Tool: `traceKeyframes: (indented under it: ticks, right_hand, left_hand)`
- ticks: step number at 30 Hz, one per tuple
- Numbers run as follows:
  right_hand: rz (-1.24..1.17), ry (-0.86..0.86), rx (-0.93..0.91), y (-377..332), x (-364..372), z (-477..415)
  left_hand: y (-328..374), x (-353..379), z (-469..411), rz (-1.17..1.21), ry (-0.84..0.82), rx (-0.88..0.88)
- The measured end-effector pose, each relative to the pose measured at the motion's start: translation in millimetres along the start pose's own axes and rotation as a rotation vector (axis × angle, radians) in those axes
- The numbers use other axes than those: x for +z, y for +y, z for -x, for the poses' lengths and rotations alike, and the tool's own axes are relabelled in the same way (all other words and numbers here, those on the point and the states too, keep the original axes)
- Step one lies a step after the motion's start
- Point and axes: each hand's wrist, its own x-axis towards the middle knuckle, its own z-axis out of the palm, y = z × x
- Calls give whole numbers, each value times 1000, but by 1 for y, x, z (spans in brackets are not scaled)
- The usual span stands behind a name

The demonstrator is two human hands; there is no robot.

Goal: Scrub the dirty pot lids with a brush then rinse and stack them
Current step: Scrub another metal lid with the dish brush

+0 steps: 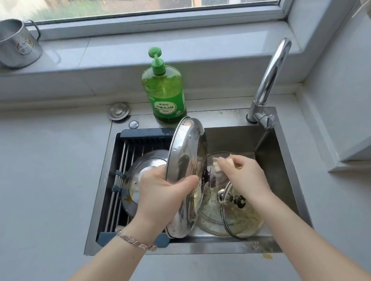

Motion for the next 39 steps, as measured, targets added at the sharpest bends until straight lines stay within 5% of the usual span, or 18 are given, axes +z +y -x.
traceKeyframes:
  ticks: [7, 12, 18, 23, 28, 32, 37, 39]
  right_hand:
    - [10, 246, -523, -38, 19, 48]
    - [-21, 236, -314, -36, -7, 7]
    - [135, 229, -705, -55, 8, 50]
    - [117, 181, -403, -57, -12, 2]
    - [182, 193, -697, -53, 7, 54]
    - [75, 179, -421, -54, -9, 13]
    - [60, 166, -648, -46, 9, 53]
    - [-42, 140, -544, -42, 3, 37]
  left_hand:
    - [2, 2, 1, 194, -93, -138]
    - [4, -6, 4, 152, -235, -89]
    - [-5, -7, -10, -29, -278, -14]
    - [-12, -4, -9, -279, -326, 75]
    - [-12, -5, -9, -193, -261, 79]
    - [-13, -3, -5, -224, -313, 77]
    - [-13, -5, -5, -143, -268, 44]
    - [-14, -5, -5, -166, -262, 46]
